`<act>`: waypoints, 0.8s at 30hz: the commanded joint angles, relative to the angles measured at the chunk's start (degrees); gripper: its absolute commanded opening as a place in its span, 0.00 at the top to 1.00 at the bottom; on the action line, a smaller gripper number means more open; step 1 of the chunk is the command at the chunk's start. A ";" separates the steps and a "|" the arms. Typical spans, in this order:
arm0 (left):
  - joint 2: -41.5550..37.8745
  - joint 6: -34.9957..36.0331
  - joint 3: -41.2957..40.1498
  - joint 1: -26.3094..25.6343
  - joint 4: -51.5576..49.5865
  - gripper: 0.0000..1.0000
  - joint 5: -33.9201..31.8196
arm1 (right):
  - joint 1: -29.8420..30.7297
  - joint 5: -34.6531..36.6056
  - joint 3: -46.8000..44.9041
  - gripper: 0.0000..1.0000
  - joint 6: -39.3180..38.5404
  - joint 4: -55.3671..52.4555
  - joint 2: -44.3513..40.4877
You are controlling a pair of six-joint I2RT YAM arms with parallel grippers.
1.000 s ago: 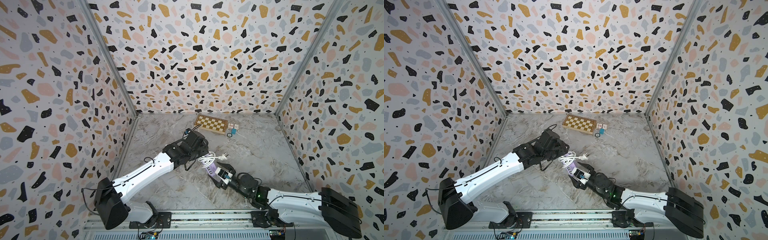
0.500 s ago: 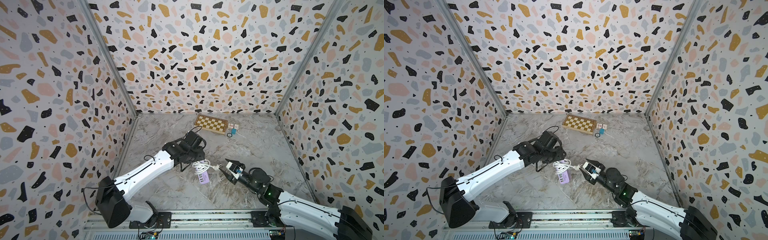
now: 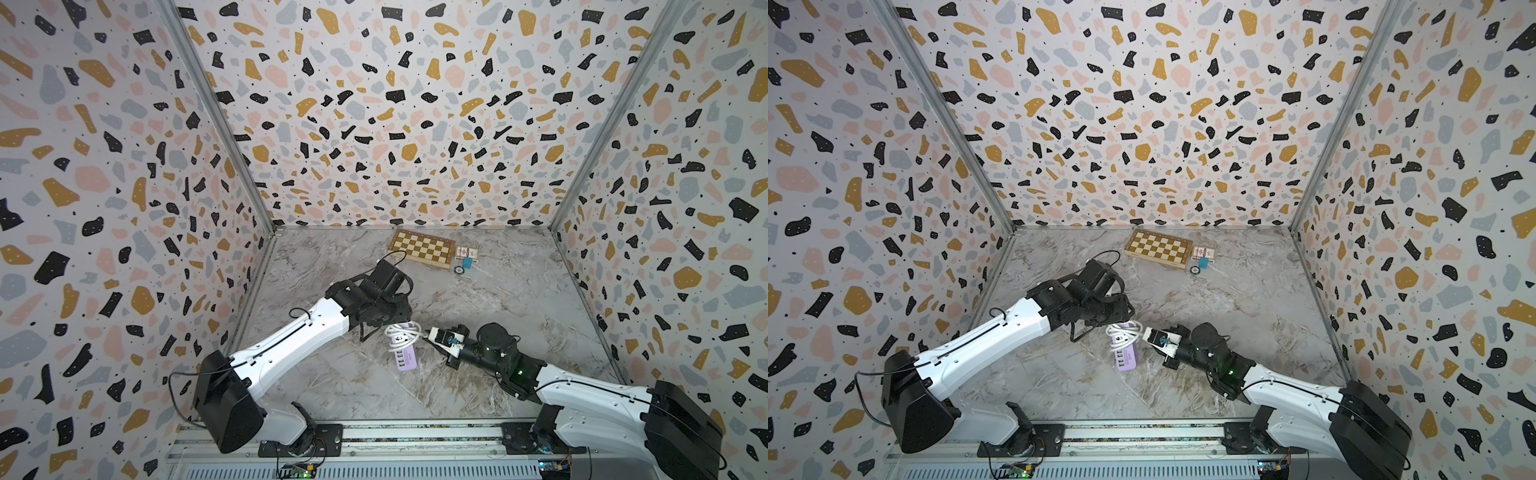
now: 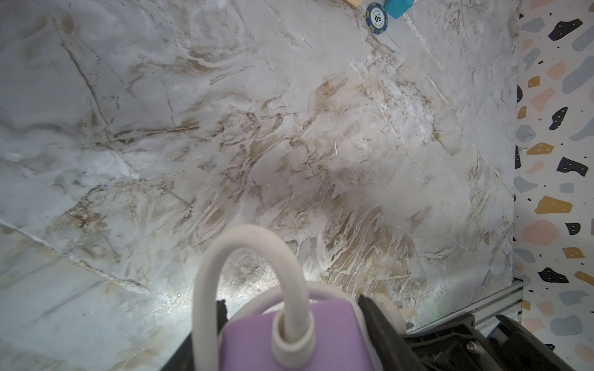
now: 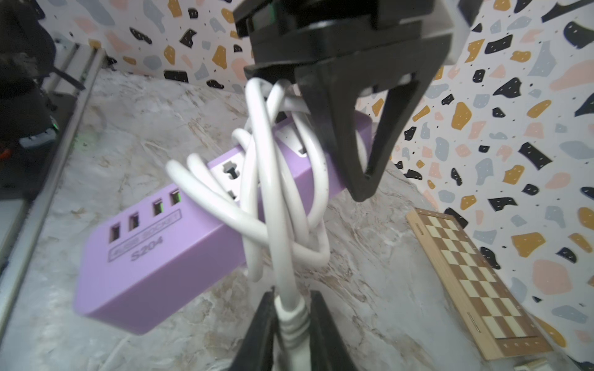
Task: Wrap the cord around the power strip
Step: Place the power strip at the center of the board.
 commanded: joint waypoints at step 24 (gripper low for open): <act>-2.04 -9.49 -2.01 7.80 23.97 1.00 20.19 | -8.85 -0.91 -8.88 1.00 27.57 13.44 2.44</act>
